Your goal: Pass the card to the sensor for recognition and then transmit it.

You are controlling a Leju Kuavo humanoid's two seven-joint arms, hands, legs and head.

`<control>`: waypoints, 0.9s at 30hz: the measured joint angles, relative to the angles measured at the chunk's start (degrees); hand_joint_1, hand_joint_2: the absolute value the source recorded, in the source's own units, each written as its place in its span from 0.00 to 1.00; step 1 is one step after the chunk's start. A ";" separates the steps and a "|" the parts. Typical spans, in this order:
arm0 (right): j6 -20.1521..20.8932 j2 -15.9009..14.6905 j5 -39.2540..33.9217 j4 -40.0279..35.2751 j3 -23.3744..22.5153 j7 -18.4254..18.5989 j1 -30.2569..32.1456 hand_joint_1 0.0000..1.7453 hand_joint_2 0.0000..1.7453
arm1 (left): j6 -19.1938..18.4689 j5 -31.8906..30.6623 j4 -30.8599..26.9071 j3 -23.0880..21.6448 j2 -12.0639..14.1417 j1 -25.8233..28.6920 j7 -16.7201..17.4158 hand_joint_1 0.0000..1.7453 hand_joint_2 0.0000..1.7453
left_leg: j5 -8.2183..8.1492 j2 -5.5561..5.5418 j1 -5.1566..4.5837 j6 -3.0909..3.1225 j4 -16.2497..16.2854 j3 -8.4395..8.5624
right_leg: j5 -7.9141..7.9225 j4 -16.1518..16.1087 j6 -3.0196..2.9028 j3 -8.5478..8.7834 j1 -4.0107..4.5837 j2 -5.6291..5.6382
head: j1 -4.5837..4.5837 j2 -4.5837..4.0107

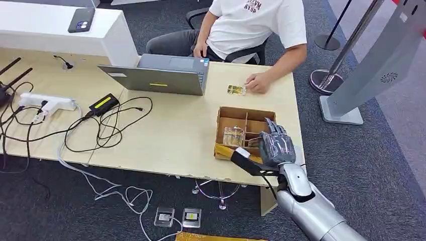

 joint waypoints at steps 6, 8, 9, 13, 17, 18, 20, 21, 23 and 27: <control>-4.19 -0.09 0.94 -0.04 -0.24 1.18 -0.04 1.00 1.00 | 0.00 -0.31 0.00 -0.04 0.00 0.00 0.00 0.00 0.00 | 0.00 0.01 0.00 0.00 0.00 0.00 | 0.01 0.00 0.00 0.00 0.00 0.02 | 0.02 0.00; -5.27 -0.11 1.01 -0.35 -0.42 1.55 -0.15 1.00 1.00 | 0.00 -0.42 0.00 -0.04 0.00 0.00 -0.02 0.00 0.00 | 0.00 0.01 0.00 0.00 0.00 0.00 | 0.03 0.01 -0.03 0.00 0.00 0.02 | 0.02 0.00; -5.81 -0.17 1.20 -0.61 -0.66 1.60 -0.29 1.00 1.00 | 0.02 -0.44 0.00 -0.04 0.00 0.01 -0.02 0.00 0.00 | 0.00 0.02 0.00 0.00 0.00 0.00 | 0.03 0.01 -0.04 0.00 0.00 0.03 | 0.00 0.00; -7.87 -0.37 1.92 -1.64 -1.92 1.99 -1.91 1.00 1.00 | 0.11 -0.50 0.00 -0.04 0.00 0.00 -0.04 0.00 0.00 | 0.01 0.06 0.00 0.00 0.00 0.02 | 0.04 0.01 -0.04 0.00 0.00 0.04 | 0.00 0.00; -8.15 -0.66 2.88 -3.02 -3.08 2.91 -3.86 1.00 1.00 | 0.20 -0.68 0.00 -0.07 0.00 -0.02 -0.17 0.00 0.00 | 0.02 0.06 0.00 0.02 0.00 0.02 | 0.07 0.01 -0.02 0.00 0.00 0.04 | 0.02 0.00; -7.89 -0.76 3.16 -3.62 -3.43 3.24 -4.51 1.00 1.00 | 0.20 -0.74 0.00 -0.09 0.00 -0.04 -0.17 0.00 0.00 | 0.02 0.07 0.00 0.02 0.01 0.02 | 0.07 0.01 -0.03 0.00 0.00 0.06 | 0.00 0.00; -7.06 -1.05 3.47 -4.66 -4.00 3.91 -6.24 1.00 1.00 | 0.20 -0.98 0.00 -0.11 0.02 -0.07 -0.17 0.00 0.00 | 0.02 0.07 0.00 0.02 0.01 0.02 | 0.07 0.01 -0.03 0.00 0.00 0.06 | 0.00 0.00; -6.55 -1.18 3.54 -5.09 -4.31 4.13 -7.05 1.00 1.00 | 0.17 -1.03 0.00 -0.11 0.04 -0.10 -0.17 0.00 0.00 | 0.02 0.07 0.00 0.02 0.01 0.03 | 0.07 0.01 -0.03 0.00 0.00 0.06 | 0.02 0.00; -5.61 -1.46 3.63 -5.84 -4.77 4.66 -8.49 1.00 1.00 | 0.13 -1.09 0.00 -0.11 0.07 -0.13 -0.04 0.00 0.00 | 0.02 0.07 0.00 0.02 0.01 0.03 | 0.07 0.01 -0.03 0.00 0.00 0.05 | 0.00 0.00; -3.67 -1.64 3.28 -6.64 -5.55 5.31 -11.40 1.00 1.00 | -0.02 -1.40 0.00 -0.13 0.15 -0.39 0.18 0.00 0.00 | 0.03 0.08 0.00 0.02 0.01 0.02 | 0.07 0.02 -0.03 0.00 0.00 0.06 | 0.02 0.00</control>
